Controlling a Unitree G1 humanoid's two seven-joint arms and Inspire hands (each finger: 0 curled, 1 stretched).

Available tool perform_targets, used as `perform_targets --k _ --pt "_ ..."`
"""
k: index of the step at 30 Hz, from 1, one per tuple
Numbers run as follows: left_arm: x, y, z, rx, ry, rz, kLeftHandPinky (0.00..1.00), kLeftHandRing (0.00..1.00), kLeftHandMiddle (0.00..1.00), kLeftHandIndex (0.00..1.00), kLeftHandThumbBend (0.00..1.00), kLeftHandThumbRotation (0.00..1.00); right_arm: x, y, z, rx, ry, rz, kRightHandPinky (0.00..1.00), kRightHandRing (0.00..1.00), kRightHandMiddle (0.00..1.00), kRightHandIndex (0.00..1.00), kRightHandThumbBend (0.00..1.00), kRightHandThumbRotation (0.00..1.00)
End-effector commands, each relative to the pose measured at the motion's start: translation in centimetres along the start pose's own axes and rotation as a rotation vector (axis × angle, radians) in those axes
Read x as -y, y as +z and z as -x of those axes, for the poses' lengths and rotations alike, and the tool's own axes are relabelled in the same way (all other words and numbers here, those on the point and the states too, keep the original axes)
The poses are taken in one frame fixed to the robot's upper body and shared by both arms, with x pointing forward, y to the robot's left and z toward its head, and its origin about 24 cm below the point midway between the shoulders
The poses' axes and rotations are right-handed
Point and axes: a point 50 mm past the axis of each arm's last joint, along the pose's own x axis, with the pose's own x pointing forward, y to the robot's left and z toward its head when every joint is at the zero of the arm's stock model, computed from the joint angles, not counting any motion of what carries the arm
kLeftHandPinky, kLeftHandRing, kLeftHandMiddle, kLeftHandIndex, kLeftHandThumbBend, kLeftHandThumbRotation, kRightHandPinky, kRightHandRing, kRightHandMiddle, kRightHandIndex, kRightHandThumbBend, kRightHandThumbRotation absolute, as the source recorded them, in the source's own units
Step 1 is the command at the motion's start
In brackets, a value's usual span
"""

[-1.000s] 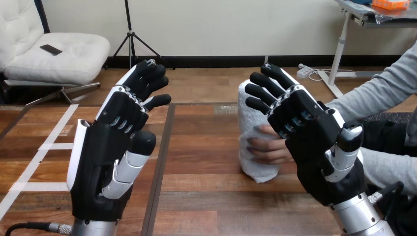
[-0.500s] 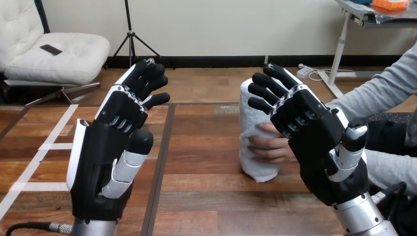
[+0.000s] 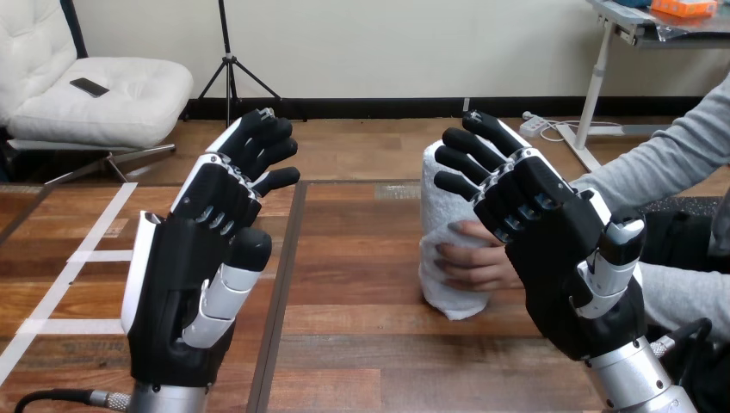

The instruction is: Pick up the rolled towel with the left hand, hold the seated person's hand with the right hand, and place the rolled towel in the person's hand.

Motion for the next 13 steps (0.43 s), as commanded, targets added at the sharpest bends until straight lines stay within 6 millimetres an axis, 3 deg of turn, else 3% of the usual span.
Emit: perform_targets --k 1,13 --pt "0.10 0.43 -1.33 0.071 -0.020 -0.010 0.76 0.83 0.84 0.83 0.76 0.75 -0.01 1.57 -1.40 0.085 0.029 0.035 0.86 0.88 0.88 0.88 1.00 1.00" --pt "0.09 0.37 -1.30 0.071 -0.017 -0.004 0.76 0.83 0.84 0.83 0.77 0.74 0.05 1.58 -1.43 0.082 0.031 0.032 0.86 0.88 0.88 0.88 1.00 1.00"
